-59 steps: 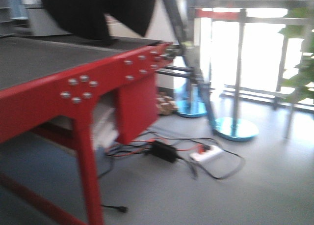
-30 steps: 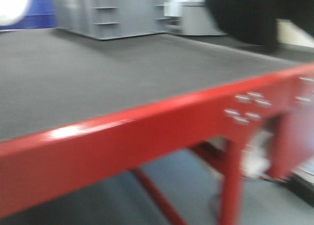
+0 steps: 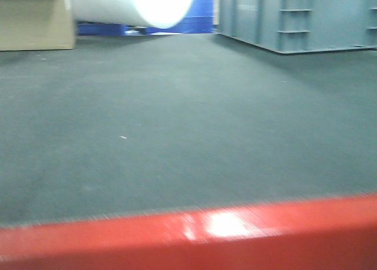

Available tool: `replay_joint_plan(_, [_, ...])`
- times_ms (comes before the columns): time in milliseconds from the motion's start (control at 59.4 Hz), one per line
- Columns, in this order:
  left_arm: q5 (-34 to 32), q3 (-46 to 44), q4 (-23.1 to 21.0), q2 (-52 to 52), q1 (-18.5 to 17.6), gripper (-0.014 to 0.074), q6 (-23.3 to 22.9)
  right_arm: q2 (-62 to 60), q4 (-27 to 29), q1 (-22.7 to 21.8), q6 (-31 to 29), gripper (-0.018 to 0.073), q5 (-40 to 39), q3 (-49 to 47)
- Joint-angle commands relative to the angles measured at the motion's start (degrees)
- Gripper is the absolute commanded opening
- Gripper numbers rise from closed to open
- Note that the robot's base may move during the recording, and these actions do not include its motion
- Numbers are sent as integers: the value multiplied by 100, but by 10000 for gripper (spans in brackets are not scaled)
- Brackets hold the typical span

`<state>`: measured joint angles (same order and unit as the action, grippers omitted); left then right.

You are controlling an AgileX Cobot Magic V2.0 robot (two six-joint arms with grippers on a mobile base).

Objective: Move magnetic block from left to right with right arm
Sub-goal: 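Stop the base at the second table holding the red cube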

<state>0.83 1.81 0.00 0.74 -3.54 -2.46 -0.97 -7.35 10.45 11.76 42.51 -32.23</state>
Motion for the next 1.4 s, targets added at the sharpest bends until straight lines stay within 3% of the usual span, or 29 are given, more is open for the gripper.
replay_joint_plan(0, [-517, 48, 0, 65, 0, -116, -25, -48, -71, -27, -44, 173, -500, -148])
replay_joint_plan(1381, [-517, 48, 0, 65, 0, -116, -25, -48, -34, -27, -44, 173, -521, -148])
